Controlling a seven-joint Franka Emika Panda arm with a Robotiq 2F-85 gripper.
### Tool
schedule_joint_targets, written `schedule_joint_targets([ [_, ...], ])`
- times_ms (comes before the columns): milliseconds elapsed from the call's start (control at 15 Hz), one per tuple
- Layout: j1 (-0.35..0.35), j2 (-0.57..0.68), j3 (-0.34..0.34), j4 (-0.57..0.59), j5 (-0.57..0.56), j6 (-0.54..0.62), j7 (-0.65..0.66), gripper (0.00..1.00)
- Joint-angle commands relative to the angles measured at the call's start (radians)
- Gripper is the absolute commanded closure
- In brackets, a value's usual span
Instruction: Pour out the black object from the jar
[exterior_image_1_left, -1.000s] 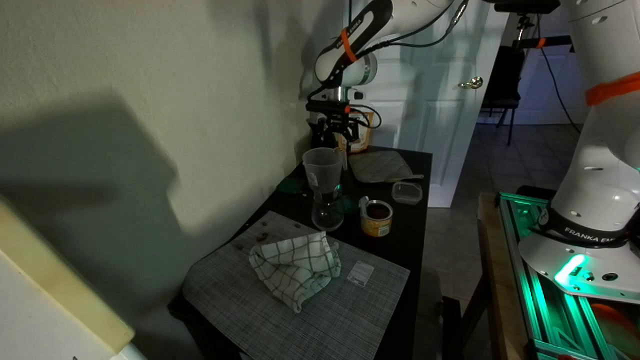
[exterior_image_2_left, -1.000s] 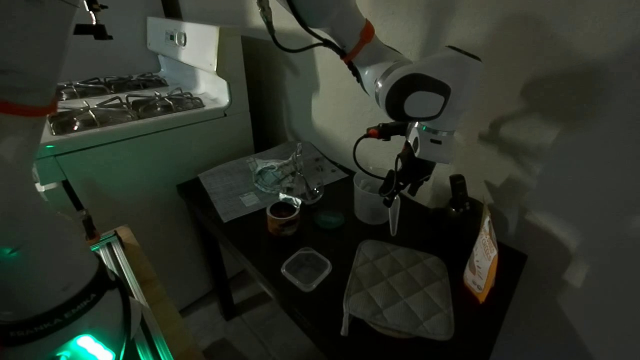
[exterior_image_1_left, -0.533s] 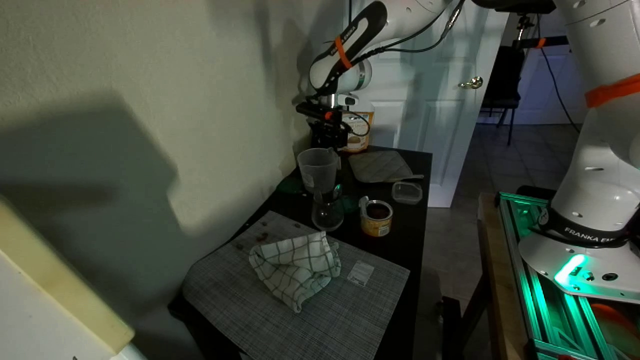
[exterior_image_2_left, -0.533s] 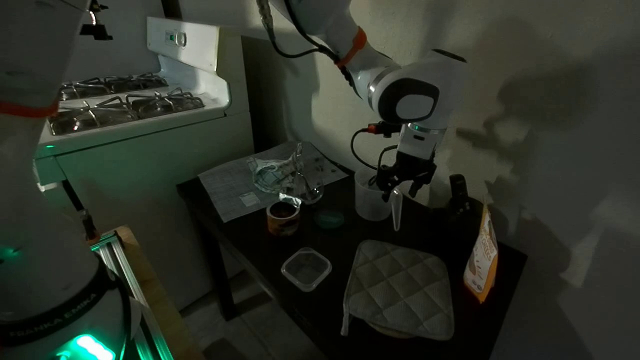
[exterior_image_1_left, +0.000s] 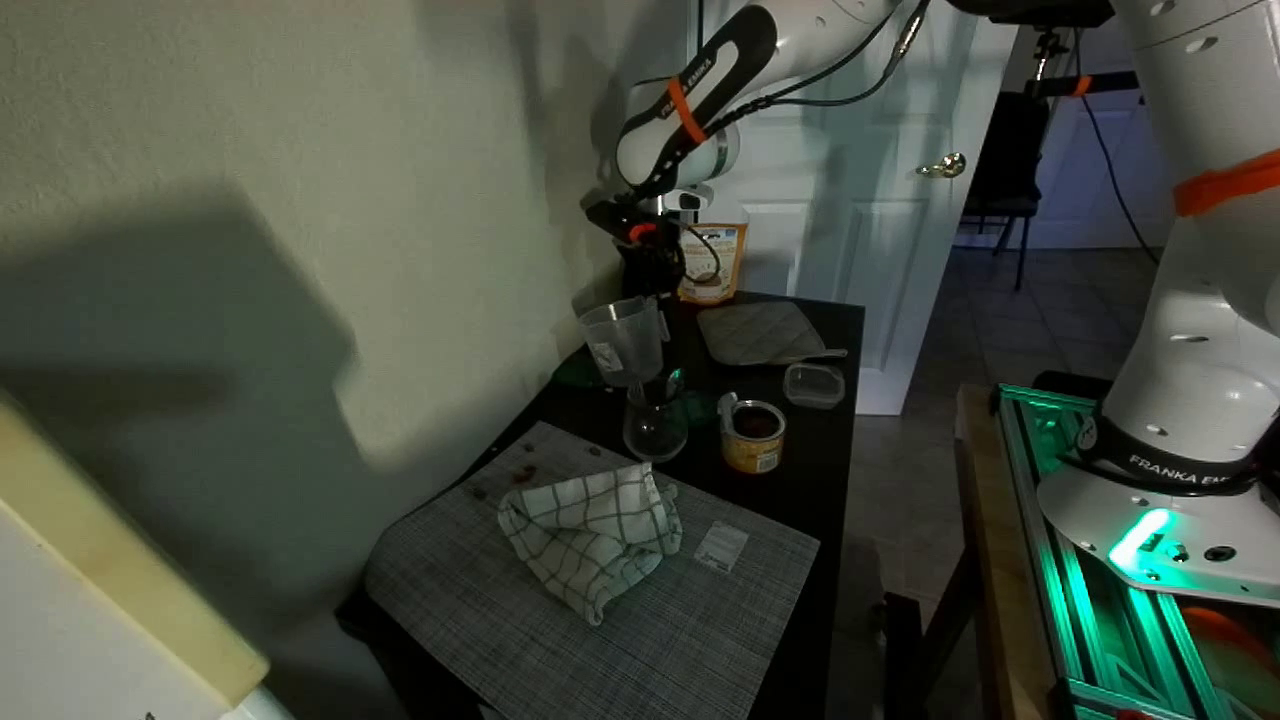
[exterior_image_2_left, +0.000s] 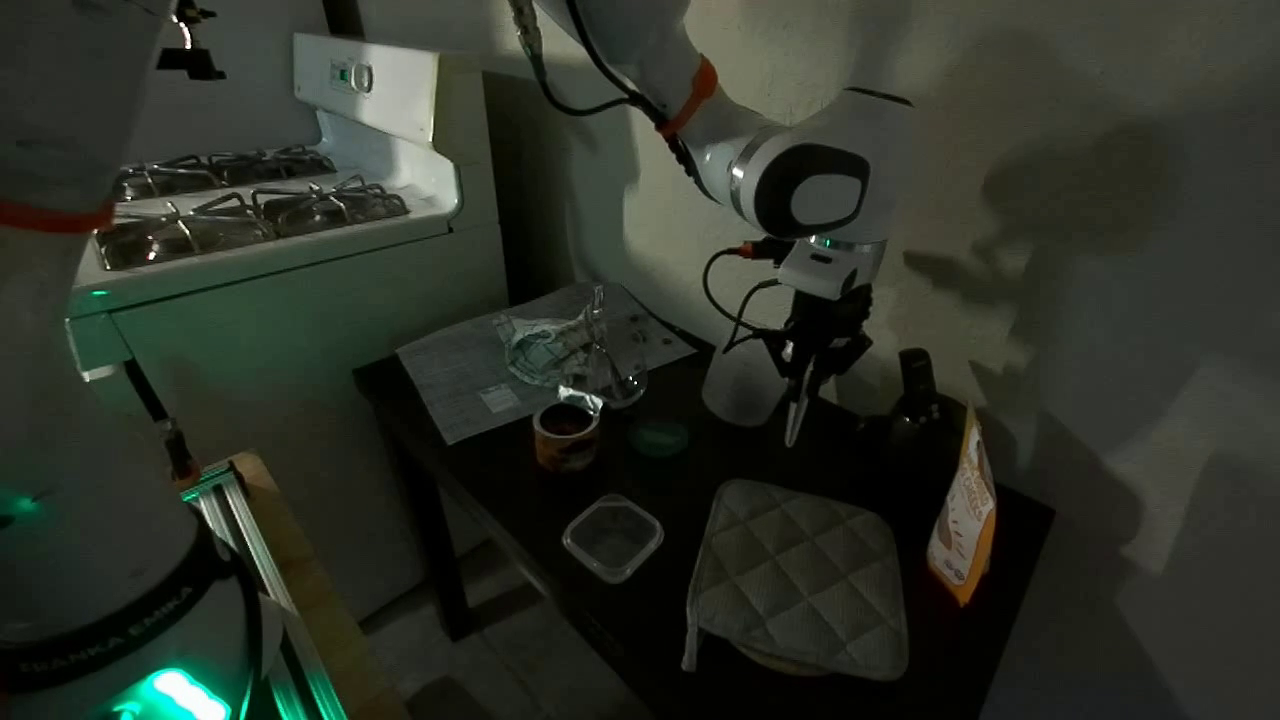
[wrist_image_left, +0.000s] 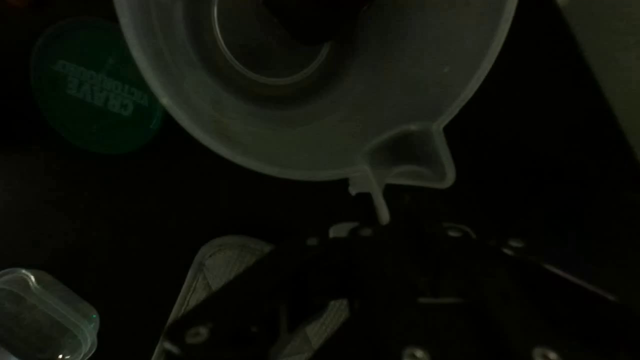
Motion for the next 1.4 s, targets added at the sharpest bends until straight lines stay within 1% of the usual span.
schedule_joint_targets([
  [0, -0.018, -0.016, 0.026, -0.010, -0.041, -0.007, -0.044, 1.00],
  [267, -0.036, -0.077, 0.044, -0.054, -0.064, -0.024, -0.210, 0.99],
  [333, -0.038, -0.100, 0.041, -0.071, -0.079, -0.031, -0.257, 0.71],
  [400, -0.046, -0.124, 0.044, -0.087, -0.078, -0.042, -0.305, 0.70],
  [533, -0.054, -0.166, 0.041, -0.111, -0.083, -0.081, -0.383, 0.56],
  [600, -0.057, -0.189, 0.038, -0.123, -0.092, -0.117, -0.426, 0.47],
  [733, -0.057, -0.221, 0.031, -0.139, -0.109, -0.153, -0.482, 0.34],
  [800, -0.054, -0.226, 0.028, -0.145, -0.134, -0.145, -0.517, 0.25],
  [867, -0.056, -0.224, 0.030, -0.145, -0.159, -0.130, -0.565, 0.19],
  [933, -0.058, -0.218, 0.031, -0.139, -0.177, -0.124, -0.605, 0.12],
  [1000, -0.063, -0.203, 0.032, -0.123, -0.190, -0.123, -0.647, 0.03],
  [1067, -0.069, -0.185, 0.036, -0.103, -0.198, -0.129, -0.702, 0.00],
  [1200, -0.061, -0.161, 0.035, -0.080, -0.216, -0.128, -0.751, 0.00],
  [1333, -0.048, -0.133, 0.031, -0.057, -0.220, -0.119, -0.746, 0.00],
])
